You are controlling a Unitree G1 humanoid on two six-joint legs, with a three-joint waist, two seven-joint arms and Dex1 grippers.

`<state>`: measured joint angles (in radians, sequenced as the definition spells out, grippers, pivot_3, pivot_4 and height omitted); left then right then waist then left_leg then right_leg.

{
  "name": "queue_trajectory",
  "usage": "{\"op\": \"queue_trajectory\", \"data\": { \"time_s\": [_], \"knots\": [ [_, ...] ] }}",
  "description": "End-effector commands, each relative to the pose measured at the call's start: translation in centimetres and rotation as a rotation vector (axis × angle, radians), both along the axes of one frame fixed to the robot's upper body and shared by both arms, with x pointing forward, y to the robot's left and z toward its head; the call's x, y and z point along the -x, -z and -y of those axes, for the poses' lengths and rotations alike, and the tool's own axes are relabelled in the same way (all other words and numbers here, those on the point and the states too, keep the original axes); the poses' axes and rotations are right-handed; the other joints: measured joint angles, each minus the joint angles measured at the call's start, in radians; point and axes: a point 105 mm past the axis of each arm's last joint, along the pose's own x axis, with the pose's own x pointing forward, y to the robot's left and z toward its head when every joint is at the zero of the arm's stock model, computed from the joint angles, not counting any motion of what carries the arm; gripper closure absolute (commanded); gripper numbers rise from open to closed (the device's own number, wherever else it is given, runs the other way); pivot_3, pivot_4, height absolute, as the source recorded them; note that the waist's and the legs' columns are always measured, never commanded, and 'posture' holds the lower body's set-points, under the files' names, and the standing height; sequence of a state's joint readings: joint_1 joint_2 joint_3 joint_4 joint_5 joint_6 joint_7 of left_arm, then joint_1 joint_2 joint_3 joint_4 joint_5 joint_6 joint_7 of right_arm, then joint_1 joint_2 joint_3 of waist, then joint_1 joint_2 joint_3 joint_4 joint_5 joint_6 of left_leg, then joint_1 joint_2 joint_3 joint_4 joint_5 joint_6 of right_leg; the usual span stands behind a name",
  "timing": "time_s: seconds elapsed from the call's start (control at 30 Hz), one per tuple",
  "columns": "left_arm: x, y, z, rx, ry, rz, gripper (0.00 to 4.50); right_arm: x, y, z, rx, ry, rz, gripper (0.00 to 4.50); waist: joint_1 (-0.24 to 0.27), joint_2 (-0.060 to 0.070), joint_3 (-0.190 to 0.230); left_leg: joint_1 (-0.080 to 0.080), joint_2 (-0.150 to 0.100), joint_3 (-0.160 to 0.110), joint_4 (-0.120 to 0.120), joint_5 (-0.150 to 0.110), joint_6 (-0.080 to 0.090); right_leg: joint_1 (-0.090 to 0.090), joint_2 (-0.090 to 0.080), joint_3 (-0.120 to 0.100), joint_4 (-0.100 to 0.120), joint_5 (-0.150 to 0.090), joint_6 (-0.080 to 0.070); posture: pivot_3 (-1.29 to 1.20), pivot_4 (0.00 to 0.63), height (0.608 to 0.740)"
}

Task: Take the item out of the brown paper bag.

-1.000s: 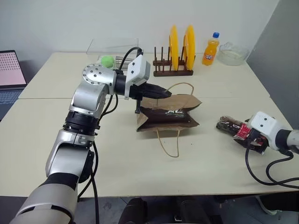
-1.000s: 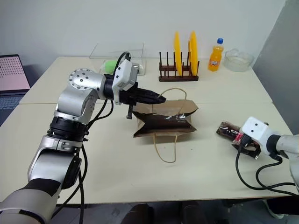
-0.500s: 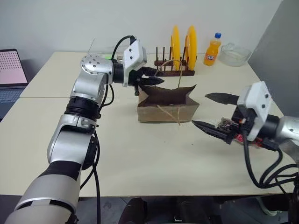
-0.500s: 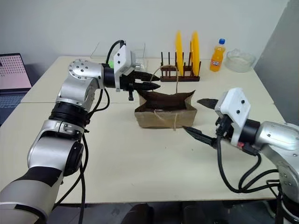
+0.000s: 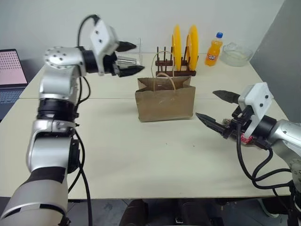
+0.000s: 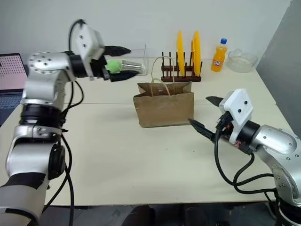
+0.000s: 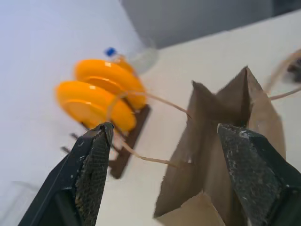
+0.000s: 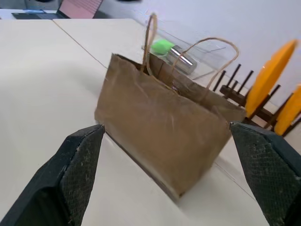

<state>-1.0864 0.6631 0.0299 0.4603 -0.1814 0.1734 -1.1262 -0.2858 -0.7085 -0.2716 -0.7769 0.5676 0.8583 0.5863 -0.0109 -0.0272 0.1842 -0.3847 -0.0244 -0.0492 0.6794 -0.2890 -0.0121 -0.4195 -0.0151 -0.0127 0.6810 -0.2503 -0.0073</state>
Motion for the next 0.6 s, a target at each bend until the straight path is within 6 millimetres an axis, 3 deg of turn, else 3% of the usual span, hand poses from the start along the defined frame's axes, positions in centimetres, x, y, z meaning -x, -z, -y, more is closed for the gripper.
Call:
{"op": "queue_trajectory", "data": {
  "time_s": [0.03,0.13,0.23,0.37,0.43,0.6],
  "knots": [
    [1.0,0.4,-2.1,0.113,-0.145,-0.021,0.75,0.3,-0.7,1.7,0.013,0.090,0.089,0.00,0.001,0.000,0.000,0.000,0.000,0.000,0.000,0.000,0.000,0.000,0.000,0.000,0.000,0.000,0.000,0.00,0.150,0.740],
    [2.2,3.8,-3.6,0.154,-0.313,-0.041,0.75,0.7,0.1,2.6,-0.006,0.147,0.126,0.00,0.001,0.000,0.000,0.001,0.000,0.000,0.000,0.000,0.000,0.001,0.000,0.000,0.000,0.000,0.001,0.00,0.150,0.740],
    [4.4,8.7,-3.7,0.167,-0.411,-0.107,0.75,1.6,1.8,2.8,-0.027,0.192,0.154,0.00,0.005,0.000,-0.001,0.002,0.001,0.000,-0.001,0.000,0.000,0.001,0.000,0.000,0.000,-0.001,0.001,0.00,0.150,0.740],
    [7.0,13.5,-3.7,0.183,-0.536,-0.123,0.75,1.9,4.0,3.0,-0.145,0.285,0.176,0.00,0.009,0.000,-0.001,0.005,0.001,0.000,-0.001,0.000,-0.001,0.004,-0.001,0.001,-0.001,-0.003,0.004,0.00,0.150,0.740],
    [7.5,14.9,-4.0,0.253,-0.623,-0.128,0.75,1.7,5.3,3.0,-0.202,0.340,0.169,0.00,0.012,0.001,-0.001,0.006,0.001,0.000,-0.001,0.000,-0.001,0.005,-0.001,0.001,-0.001,-0.003,0.005,0.00,0.150,0.740],
    [7.8,15.7,-3.8,0.358,-0.693,-0.127,0.75,1.2,7.1,1.4,-0.223,0.318,0.150,0.00,0.012,0.001,-0.001,0.014,0.001,0.000,-0.001,0.000,-0.001,0.013,-0.001,0.000,-0.001,-0.003,0.005,0.00,0.150,0.740]
  ]
}}
